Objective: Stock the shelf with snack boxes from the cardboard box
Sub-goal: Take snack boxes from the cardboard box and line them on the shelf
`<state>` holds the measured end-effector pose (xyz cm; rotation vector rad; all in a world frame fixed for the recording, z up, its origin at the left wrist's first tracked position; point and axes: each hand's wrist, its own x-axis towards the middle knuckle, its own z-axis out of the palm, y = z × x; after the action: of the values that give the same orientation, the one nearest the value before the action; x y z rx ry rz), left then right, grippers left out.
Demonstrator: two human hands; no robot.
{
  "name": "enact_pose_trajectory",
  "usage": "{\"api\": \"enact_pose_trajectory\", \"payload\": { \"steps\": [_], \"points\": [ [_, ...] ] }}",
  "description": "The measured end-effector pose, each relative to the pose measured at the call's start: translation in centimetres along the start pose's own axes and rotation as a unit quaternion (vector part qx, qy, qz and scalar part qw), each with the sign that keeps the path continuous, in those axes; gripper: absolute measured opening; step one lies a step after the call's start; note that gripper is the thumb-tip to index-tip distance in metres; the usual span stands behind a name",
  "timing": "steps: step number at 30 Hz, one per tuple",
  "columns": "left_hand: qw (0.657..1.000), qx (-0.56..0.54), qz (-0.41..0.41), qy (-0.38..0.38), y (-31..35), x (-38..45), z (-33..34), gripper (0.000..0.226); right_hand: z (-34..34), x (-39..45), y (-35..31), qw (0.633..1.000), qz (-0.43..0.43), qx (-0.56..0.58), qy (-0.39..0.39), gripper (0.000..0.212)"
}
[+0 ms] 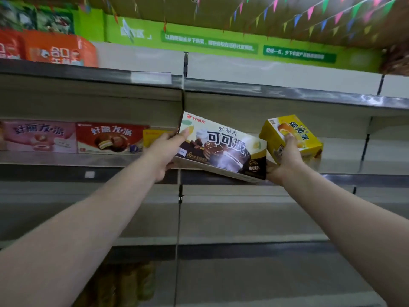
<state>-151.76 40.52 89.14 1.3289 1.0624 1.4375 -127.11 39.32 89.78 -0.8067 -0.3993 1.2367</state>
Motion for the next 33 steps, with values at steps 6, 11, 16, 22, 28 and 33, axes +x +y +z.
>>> {"api": "enact_pose_trajectory", "payload": {
  "steps": [6, 11, 16, 22, 28, 33],
  "points": [
    [0.997, 0.055, -0.050, 0.000, -1.0, 8.0, 6.7, 0.082, -1.8, 9.9, -5.3, 0.998, -0.024, -0.034, -0.056, 0.056],
    [0.995, 0.064, -0.075, 0.000, -2.0, 12.2, 10.7, 0.054, -3.0, 17.7, -5.7, 0.998, -0.057, -0.017, 0.025, 0.109],
    [0.979, 0.182, -0.087, -0.026, -4.5, 14.7, 10.9, 0.038, -3.4, 19.6, -6.0, 0.997, -0.060, -0.040, -0.015, 0.079],
    [0.917, 0.396, -0.042, -0.013, -4.7, 15.9, 11.9, 0.033, -3.4, 22.5, -5.8, 0.993, -0.084, -0.070, 0.037, 0.117],
    [0.812, 0.576, 0.055, 0.078, -5.8, 18.2, 13.1, 0.045, -3.1, 24.3, -7.0, 0.986, -0.034, -0.157, 0.034, 0.137],
    [0.748, 0.652, 0.081, 0.094, -5.5, 19.3, 13.9, 0.031, -1.7, 25.8, -6.5, 0.992, -0.031, -0.119, 0.028, 0.143]
  ]
}}
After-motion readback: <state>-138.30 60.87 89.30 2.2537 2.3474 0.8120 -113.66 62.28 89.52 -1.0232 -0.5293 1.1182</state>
